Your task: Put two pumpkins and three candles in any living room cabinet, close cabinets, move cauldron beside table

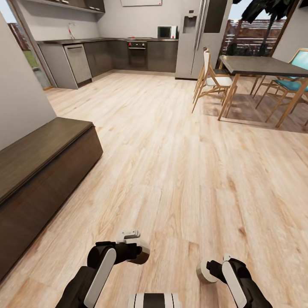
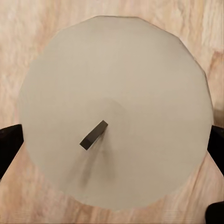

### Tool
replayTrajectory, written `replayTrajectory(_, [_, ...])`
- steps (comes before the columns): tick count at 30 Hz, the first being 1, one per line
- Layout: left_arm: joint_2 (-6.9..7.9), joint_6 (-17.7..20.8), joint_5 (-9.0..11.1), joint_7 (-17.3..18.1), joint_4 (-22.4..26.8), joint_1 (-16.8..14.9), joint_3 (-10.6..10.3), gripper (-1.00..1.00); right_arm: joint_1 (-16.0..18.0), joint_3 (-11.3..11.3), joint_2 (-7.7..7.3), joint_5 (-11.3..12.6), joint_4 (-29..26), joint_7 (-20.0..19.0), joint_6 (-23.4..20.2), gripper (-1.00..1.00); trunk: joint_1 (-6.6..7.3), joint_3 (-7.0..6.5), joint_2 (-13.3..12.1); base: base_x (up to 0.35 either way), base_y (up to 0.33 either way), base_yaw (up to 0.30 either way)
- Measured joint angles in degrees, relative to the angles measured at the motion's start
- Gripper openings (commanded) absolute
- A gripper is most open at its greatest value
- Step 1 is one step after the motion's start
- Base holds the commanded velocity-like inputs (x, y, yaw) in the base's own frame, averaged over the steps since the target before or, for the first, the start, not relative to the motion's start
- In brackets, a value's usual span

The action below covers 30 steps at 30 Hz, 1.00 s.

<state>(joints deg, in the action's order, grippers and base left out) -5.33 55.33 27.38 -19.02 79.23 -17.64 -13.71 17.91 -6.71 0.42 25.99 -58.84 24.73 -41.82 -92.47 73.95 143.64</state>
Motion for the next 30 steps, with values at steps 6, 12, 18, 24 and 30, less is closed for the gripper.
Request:
replayTrajectory(6, [-0.03,-0.09,-0.04,-0.07,0.00,0.00,-0.05,-1.00,0.00,0.05,0.15,-0.03,0.02,0.00,0.00,1.00,-0.01,0.00,0.00,0.123,-0.001,0.000])
replayTrajectory(12, [-0.03,-0.02,-0.13,-0.12,-0.01,0.00,-0.17,-1.00,-0.02,0.08,0.28,-0.05,0.02,-0.02,0.00,1.00,-0.01,0.00,0.00,0.103,-0.036,0.000])
replayTrajectory(18, [-0.03,-0.07,-0.15,-0.09,0.00,0.00,-0.22,-1.00,-0.01,0.11,0.38,-0.05,0.02,-0.01,0.00,1.00,-0.01,0.00,0.00,0.066,-0.057,0.000])
replayTrajectory(24, [-0.06,0.01,-0.05,-0.02,0.00,0.00,-0.01,-1.00,-0.01,0.11,0.41,-0.05,0.02,-0.02,0.00,1.00,-0.01,0.00,0.00,0.055,-0.047,0.000])
replayTrajectory(30, [-0.25,0.40,-0.03,0.00,0.13,0.00,0.36,-1.00,-0.01,0.11,0.05,-0.06,0.04,-0.06,0.00,1.00,-0.07,0.44,0.02,0.003,-0.003,0.000])
